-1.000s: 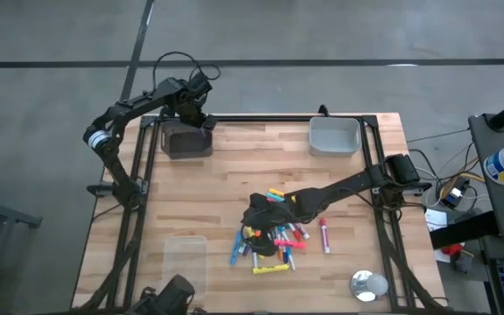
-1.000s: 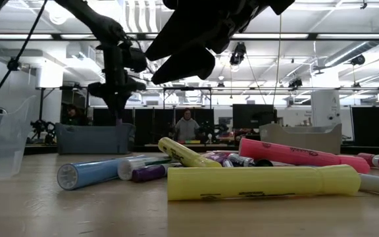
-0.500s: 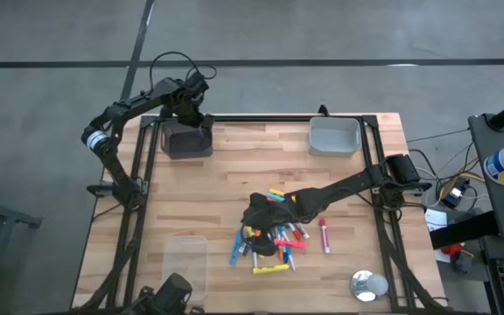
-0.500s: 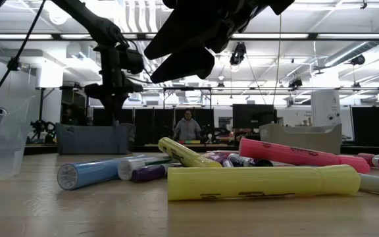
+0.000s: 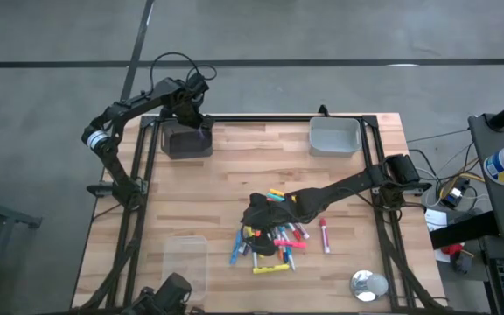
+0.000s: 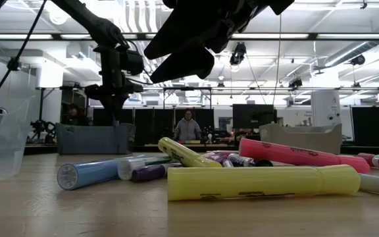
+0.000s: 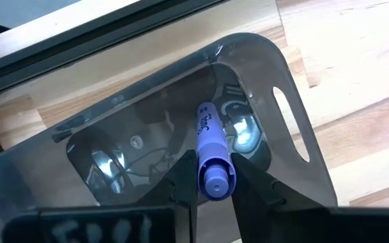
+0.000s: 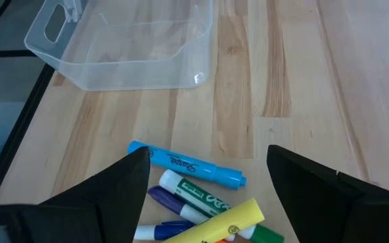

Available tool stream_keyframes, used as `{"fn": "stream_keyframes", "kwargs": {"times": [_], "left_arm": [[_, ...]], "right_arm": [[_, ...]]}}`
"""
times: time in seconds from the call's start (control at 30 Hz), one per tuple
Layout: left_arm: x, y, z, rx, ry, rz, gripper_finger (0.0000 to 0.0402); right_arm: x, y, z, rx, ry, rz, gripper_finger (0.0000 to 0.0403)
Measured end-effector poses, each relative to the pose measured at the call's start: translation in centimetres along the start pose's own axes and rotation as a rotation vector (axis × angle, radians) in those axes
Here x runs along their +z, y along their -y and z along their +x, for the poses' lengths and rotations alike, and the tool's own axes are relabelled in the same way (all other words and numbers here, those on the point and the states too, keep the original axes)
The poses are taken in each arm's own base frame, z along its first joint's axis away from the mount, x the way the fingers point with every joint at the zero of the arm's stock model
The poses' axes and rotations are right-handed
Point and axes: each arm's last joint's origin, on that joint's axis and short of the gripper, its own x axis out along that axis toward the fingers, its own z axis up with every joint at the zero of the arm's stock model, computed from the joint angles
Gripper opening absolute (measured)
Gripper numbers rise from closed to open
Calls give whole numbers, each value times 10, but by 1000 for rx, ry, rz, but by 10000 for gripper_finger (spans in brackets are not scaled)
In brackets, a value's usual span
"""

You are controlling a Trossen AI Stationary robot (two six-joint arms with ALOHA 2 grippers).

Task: Pick & Place Markers
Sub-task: Put the violet highlighter pen into the black bin

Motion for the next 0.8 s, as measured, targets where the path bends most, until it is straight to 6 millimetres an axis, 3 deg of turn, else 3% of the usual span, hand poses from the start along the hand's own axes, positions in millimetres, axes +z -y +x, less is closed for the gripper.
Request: {"fn": "stream_keyframes", "kwargs": {"times": [0.8], "left_arm": [[0,-1,0,1,-1,-3,82]], "right_arm": [[1,0,0,1,3,-1,292]]}}
